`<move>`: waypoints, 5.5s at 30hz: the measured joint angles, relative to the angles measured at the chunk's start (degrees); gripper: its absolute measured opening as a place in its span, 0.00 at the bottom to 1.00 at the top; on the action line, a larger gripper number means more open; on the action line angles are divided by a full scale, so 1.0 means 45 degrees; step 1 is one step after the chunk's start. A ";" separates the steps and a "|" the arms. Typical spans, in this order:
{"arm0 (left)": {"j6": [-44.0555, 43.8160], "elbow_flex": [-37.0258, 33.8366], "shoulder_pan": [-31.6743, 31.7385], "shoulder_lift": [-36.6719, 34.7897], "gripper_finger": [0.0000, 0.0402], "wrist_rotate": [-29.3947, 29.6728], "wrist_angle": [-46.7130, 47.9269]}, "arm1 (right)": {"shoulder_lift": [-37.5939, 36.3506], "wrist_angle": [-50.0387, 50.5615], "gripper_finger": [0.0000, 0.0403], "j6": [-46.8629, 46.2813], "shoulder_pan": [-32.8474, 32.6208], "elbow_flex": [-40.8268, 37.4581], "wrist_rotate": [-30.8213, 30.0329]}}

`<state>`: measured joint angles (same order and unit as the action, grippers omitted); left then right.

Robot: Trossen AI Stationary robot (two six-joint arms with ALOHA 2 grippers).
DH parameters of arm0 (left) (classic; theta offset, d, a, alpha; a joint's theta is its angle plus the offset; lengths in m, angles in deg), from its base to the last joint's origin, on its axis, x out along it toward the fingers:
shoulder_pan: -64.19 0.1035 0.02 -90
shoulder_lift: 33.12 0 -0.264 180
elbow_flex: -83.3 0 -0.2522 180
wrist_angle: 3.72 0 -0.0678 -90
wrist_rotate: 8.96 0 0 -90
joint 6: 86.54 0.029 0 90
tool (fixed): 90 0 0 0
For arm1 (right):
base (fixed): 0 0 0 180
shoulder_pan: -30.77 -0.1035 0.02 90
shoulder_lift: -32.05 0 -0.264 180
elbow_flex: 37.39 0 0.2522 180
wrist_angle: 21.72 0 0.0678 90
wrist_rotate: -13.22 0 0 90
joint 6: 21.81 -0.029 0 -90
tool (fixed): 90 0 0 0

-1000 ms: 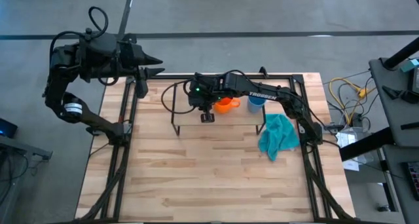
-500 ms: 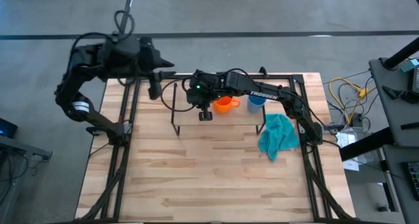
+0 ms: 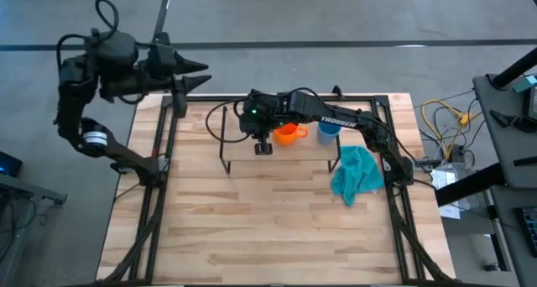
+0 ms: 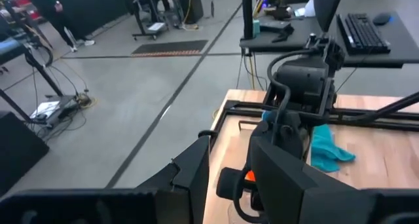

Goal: Stack small to large cups/mugs on shelf
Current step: Put the transparent mug onto the shelf, then return to Home Position

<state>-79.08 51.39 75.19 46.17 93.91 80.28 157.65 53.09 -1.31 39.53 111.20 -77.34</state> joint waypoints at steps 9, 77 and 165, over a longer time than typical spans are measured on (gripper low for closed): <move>0.0040 -0.0045 0.0000 -0.0156 0.25 0.0000 0.0257 | 0.0000 -0.0400 0.07 -0.2088 0.0000 0.0000 0.0010; 0.0055 -0.0010 0.0003 -0.0579 0.25 -0.0002 0.0165 | 0.0010 -0.1203 0.07 -0.2936 -0.0024 -0.0010 -0.1158; -0.0280 -0.0005 0.0005 -0.0549 0.25 -0.0180 -0.0170 | -0.2149 0.0713 0.07 -0.3217 -0.0063 0.0039 0.0102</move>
<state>-80.34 51.36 75.21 43.70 93.10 79.52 147.98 56.29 -15.79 39.24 111.37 -76.88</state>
